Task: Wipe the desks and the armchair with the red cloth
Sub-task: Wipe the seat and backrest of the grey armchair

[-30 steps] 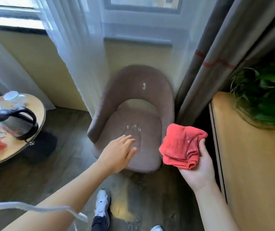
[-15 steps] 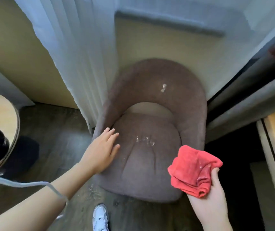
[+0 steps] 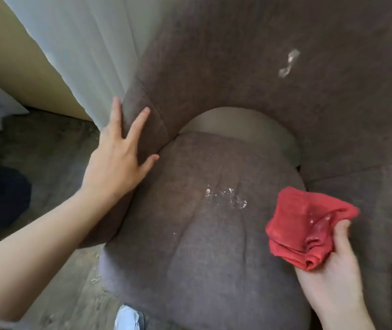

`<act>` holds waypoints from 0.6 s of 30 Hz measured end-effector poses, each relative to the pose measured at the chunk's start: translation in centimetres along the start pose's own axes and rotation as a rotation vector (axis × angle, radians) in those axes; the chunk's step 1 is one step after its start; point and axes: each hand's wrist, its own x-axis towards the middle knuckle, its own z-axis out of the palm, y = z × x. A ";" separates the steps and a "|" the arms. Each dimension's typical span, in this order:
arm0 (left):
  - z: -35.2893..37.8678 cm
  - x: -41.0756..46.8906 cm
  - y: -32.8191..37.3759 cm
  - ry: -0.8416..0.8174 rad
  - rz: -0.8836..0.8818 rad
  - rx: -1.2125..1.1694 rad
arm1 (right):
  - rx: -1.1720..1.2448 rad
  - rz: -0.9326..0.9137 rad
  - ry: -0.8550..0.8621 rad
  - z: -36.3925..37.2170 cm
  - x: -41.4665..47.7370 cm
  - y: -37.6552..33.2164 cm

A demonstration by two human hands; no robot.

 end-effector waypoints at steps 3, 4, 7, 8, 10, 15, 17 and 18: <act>1.1 0.2 0.0 0.053 -0.052 0.069 | -0.188 -0.199 -0.014 -1.2 5.1 0.8; 1.5 0.2 -0.1 0.069 -0.057 0.082 | -0.244 -0.289 0.022 -1.4 6.1 1.2; 2.3 0.6 -0.7 0.110 -0.067 0.115 | -0.508 -0.597 0.121 -1.7 9.1 1.8; 2.4 0.7 -0.9 0.116 -0.071 0.123 | -0.583 -0.667 0.146 -1.5 9.7 2.1; 2.7 0.9 -1.4 0.132 -0.081 0.136 | -0.777 -0.848 0.181 -1.7 10.6 2.5; 3.3 1.7 -2.4 0.172 -0.084 0.151 | -1.531 -0.907 0.135 -0.4 12.2 6.7; 3.5 1.7 -2.9 0.186 -0.075 0.157 | -1.788 -0.860 0.129 0.1 12.3 9.0; 3.4 1.5 -3.0 0.197 -0.056 0.160 | -1.850 -0.877 0.132 0.1 12.4 9.9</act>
